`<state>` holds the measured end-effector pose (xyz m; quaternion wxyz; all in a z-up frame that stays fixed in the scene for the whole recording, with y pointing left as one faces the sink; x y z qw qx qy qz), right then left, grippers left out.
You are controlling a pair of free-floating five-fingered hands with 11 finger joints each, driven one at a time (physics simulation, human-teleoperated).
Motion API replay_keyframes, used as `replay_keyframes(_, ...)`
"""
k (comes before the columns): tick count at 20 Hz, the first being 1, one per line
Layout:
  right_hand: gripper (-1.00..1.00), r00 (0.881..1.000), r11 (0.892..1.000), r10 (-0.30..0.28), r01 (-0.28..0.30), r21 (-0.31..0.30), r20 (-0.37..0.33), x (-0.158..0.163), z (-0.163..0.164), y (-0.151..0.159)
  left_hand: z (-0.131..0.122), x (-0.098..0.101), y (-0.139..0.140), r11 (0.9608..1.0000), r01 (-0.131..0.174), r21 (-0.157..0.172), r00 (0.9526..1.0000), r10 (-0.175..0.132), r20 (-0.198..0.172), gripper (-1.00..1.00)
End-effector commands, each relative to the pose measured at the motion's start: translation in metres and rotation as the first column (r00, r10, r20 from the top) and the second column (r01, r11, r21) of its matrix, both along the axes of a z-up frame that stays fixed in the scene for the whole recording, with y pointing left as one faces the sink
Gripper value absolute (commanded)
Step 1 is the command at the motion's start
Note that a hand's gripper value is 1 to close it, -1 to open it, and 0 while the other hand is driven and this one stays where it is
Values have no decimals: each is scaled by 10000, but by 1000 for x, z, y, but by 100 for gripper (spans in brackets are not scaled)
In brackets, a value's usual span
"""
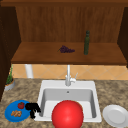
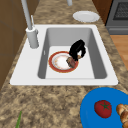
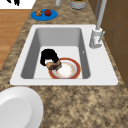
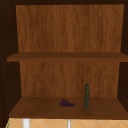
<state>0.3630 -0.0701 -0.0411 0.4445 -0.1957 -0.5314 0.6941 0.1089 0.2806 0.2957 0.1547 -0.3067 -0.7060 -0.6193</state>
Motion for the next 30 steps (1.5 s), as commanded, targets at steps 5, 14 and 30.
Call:
replay_keyframes(5,-100,9977,9972,-599,611,428,-303,10,14,2,0,0,0,10000,0,0,10000,0,0,0)
replay_keyframes(14,-100,9980,9997,-149,138,-182,-618,39,46,2,0,0,0,10000,0,0,10000,0,0,0)
replay_keyframes(30,-100,9940,9989,-351,317,-343,-1039,60,-9,1,0,0,0,10000,0,0,10000,0,0,0)
